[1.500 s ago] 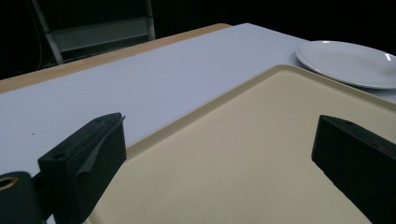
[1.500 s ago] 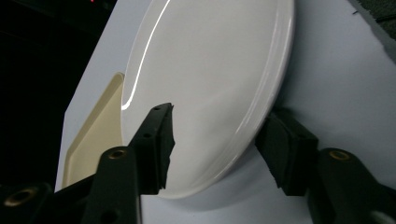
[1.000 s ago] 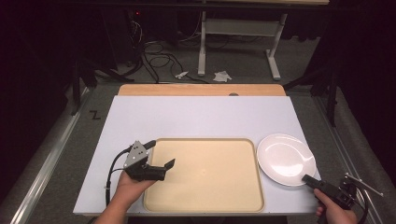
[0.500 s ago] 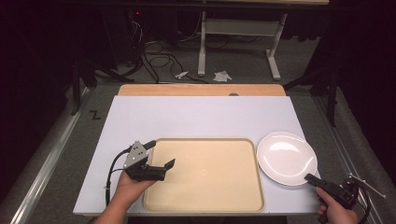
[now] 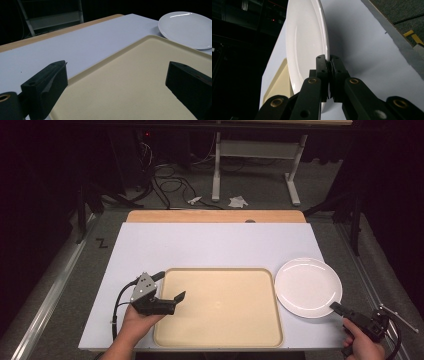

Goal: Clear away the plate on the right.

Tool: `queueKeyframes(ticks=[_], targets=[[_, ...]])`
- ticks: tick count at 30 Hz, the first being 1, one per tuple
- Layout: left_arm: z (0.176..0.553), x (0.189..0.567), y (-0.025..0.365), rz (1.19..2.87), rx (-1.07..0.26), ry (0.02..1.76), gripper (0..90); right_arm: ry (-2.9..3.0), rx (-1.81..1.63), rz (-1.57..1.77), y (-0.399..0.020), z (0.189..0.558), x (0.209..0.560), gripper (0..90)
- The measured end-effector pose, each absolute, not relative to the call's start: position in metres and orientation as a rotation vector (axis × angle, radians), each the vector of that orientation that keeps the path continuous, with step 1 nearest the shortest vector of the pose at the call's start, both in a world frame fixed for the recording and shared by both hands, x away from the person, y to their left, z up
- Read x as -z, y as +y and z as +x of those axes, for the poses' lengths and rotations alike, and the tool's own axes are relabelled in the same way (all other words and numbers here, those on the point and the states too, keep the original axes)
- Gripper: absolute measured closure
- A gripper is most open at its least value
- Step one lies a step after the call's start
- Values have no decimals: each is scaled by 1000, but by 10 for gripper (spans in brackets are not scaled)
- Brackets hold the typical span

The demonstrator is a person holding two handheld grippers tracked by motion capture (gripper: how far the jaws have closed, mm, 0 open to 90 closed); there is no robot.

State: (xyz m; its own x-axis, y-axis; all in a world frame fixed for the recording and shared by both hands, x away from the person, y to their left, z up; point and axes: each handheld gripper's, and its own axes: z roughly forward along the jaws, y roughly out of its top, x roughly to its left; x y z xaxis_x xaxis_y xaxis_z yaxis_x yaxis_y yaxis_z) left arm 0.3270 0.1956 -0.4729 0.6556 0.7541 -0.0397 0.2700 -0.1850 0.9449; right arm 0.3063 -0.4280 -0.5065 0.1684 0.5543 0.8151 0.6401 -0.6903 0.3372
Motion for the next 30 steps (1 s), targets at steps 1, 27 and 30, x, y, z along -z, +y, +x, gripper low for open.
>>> queueKeyframes(ticks=[1,27,30], targets=[[327,473,196,1753,-539,829,48,-1199,1571,-2338,-428,307,506,887],[323,473,202,1738,-551,841,47,-1161,1677,-2283,-429,307,496,886],[322,473,203,1734,-551,842,47,-1182,1675,-2266,-427,309,494,887]])
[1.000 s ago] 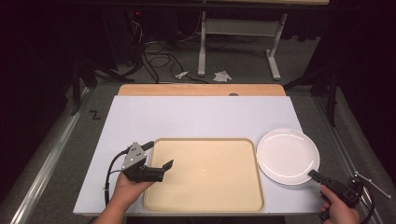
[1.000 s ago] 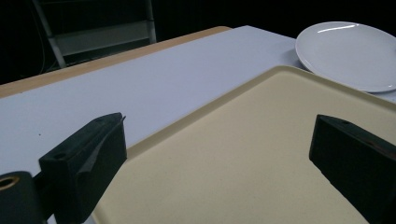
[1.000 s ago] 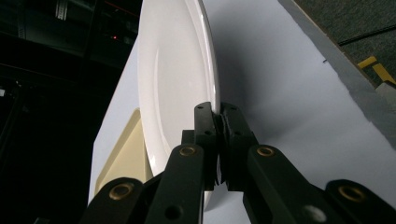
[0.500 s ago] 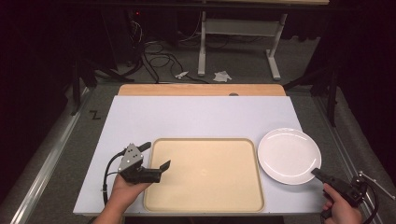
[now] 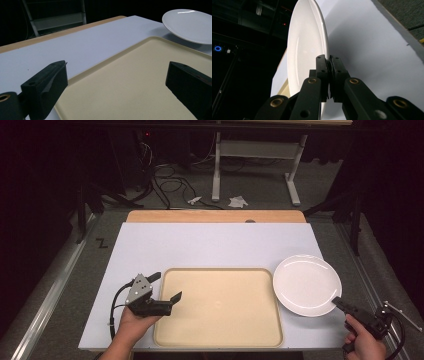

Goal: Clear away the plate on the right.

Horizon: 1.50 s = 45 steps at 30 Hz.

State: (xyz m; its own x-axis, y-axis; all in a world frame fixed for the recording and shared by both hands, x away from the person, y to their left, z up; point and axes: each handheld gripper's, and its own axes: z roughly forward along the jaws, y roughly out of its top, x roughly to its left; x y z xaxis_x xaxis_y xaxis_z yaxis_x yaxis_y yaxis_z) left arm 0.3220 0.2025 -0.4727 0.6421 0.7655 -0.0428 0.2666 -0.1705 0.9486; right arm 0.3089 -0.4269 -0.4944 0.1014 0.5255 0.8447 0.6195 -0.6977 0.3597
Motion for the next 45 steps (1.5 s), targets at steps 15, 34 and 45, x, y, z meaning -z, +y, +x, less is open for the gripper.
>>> queueKeyframes(ticks=[15,34,45], targets=[[316,473,212,1722,-568,863,47,-1239,1679,-2201,-413,320,491,889],[297,474,236,1706,-616,927,47,-1339,1661,-2083,-381,350,488,888],[284,475,248,1693,-637,963,47,-1400,1627,-1979,-352,368,487,888]])
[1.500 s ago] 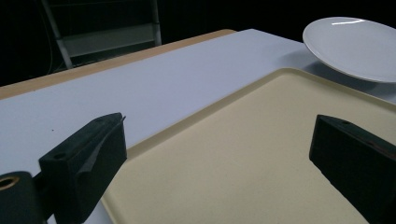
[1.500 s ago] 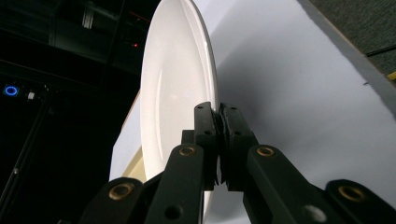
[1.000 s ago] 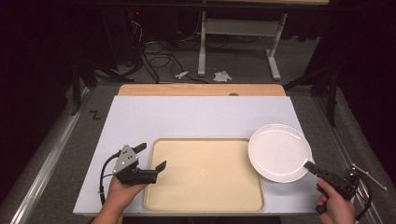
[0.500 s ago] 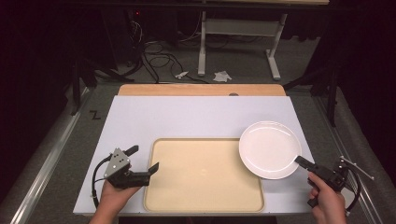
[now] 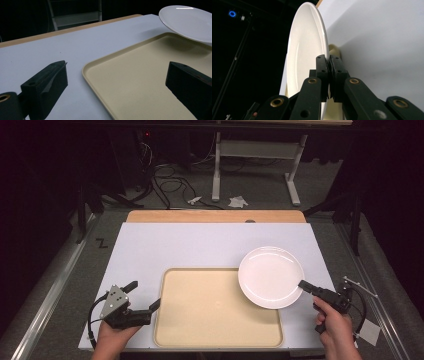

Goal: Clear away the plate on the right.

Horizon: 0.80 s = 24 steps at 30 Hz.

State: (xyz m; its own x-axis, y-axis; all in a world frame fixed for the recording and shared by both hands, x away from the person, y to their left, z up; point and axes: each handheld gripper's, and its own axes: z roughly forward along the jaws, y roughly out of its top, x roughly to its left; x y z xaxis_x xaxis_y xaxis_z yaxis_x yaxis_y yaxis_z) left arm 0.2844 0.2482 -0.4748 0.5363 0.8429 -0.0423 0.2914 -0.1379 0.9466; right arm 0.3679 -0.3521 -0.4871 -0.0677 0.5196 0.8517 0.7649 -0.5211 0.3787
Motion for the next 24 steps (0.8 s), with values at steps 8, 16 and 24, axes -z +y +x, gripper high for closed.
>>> queueKeyframes(ticks=[8,16,24], targets=[[281,476,252,1700,-641,972,47,-1455,1598,-1908,-329,375,485,888],[280,476,252,1695,-640,976,47,-1511,1553,-1832,-300,380,482,888],[279,477,251,1697,-637,975,47,-1604,1499,-1742,-267,385,476,891]])
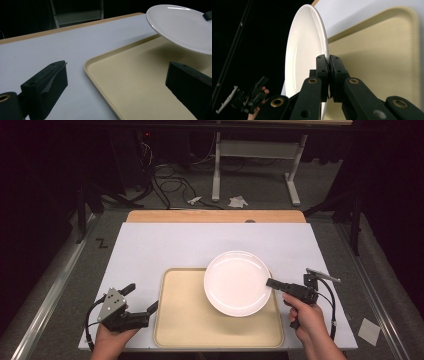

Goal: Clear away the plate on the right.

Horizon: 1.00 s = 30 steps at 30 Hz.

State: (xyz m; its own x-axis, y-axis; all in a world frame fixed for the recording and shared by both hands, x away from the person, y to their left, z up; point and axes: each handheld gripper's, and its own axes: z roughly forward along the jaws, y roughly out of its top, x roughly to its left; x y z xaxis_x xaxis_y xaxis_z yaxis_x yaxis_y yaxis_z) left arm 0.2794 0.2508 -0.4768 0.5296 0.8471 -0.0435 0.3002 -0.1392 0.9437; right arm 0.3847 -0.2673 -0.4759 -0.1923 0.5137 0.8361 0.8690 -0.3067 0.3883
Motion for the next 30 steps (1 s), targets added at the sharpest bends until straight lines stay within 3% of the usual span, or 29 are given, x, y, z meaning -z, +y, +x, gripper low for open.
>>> queueKeyframes(ticks=[8,30], targets=[[280,477,251,1691,-632,978,47,-1678,1462,-1674,-234,386,475,889],[280,475,251,1694,-637,965,47,-1741,1379,-1708,-226,378,493,887]])
